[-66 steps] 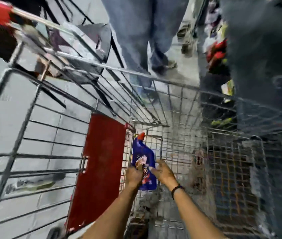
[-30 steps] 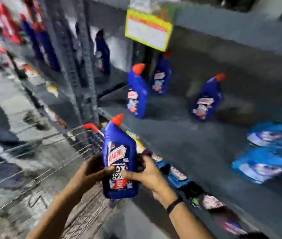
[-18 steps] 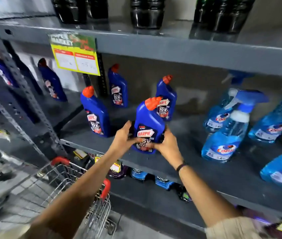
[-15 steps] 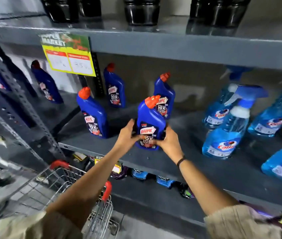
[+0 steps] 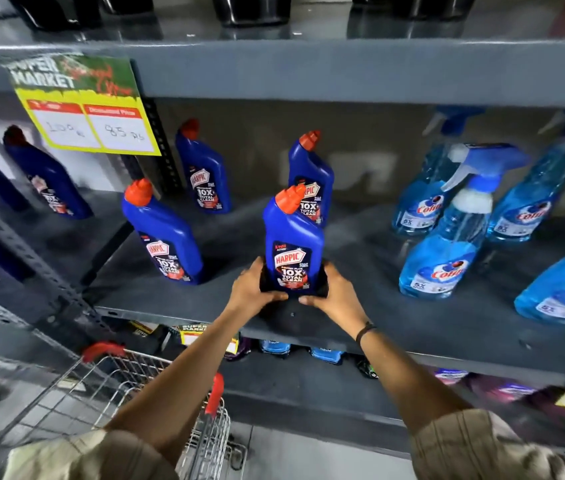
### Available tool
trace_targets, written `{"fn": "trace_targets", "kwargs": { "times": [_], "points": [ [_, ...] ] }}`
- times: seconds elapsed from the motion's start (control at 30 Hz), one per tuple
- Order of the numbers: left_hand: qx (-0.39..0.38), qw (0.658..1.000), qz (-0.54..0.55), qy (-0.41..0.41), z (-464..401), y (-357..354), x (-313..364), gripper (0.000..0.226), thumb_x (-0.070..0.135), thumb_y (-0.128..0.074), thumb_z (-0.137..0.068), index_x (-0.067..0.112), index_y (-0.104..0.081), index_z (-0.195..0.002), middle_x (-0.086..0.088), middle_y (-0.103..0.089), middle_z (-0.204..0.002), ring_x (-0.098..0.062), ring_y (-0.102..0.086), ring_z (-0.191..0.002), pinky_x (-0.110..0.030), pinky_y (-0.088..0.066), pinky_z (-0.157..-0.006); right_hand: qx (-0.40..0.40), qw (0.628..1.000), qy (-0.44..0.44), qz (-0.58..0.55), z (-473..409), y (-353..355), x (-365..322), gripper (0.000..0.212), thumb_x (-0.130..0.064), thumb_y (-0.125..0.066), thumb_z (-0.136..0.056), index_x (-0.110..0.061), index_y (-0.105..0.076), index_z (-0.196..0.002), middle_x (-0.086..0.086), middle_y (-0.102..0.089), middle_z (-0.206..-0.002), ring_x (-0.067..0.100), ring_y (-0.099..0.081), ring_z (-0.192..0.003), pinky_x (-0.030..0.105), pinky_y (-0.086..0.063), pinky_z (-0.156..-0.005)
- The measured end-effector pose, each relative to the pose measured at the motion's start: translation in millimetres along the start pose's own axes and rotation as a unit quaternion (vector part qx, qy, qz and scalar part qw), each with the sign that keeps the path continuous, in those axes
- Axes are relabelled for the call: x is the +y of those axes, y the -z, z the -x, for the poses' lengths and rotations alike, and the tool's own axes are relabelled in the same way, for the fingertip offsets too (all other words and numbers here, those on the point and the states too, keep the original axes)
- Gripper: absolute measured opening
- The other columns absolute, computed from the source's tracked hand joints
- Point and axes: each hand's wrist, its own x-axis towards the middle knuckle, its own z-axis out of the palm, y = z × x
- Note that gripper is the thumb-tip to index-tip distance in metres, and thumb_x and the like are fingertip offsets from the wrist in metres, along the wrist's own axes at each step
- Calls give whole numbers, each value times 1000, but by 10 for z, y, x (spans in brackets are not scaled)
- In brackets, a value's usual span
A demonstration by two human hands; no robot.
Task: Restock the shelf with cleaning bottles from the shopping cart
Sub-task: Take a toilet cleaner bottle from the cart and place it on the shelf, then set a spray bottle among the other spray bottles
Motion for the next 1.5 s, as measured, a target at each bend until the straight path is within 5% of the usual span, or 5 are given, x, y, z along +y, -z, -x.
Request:
{"fn": "trace_targets", "kwargs": {
  "times": [0.13,0.87,1.1,1.3,1.5],
  "points": [
    [33,998,-58,1,-54,-89,47,77,24,-80,-64,12,-40,-129,-11,-57,-131,-32,-43,-126,-49,-34,-105,20,999,-11,43,-77,-55,49,66,-18,-78,-66,-13,-46,-123,14,-63,-121,30,-56,-113,43,-47,-96],
    [13,1000,15,-24,-8,-173,52,73,9,-79,-64,7,-43,-127,-16,-60,-126,-32,-53,-118,-41,-43,-100,31,999,-23,33,-11,-23,152,63,-17,-75,-69,-13,-47,-125,14,-62,-123,27,-52,-118,38,-45,-102],
    [254,966,26,42,569,-492,37,30,21,-76,-70,9,-53,-84,-14,-66,-81,-37,-60,-82,-49,-49,-77,201,977,-48,-52,478,389,450,30,-29,-77,-68,-17,-66,-93,7,-71,-90,18,-65,-88,27,-49,-82],
    [16,987,5,-159,552,-1165,577,38,21,-70,-75,13,-57,-110,-9,-69,-108,-27,-61,-102,-39,-47,-94,377,923,-69,-22,783,1118,850,36,-20,-81,-63,-14,-50,-81,4,-53,-83,27,-53,-82,40,-46,-76],
    [-139,983,85,-79,-21,-1685,1383,72,-1,-74,-68,2,-37,-129,-16,-53,-134,-27,-49,-123,-22,-36,-94,144,981,-124,25,406,1631,1258,96,-37,-83,-56,-9,-34,-134,16,-49,-137,32,-44,-127,51,-37,-107]
  ]
}}
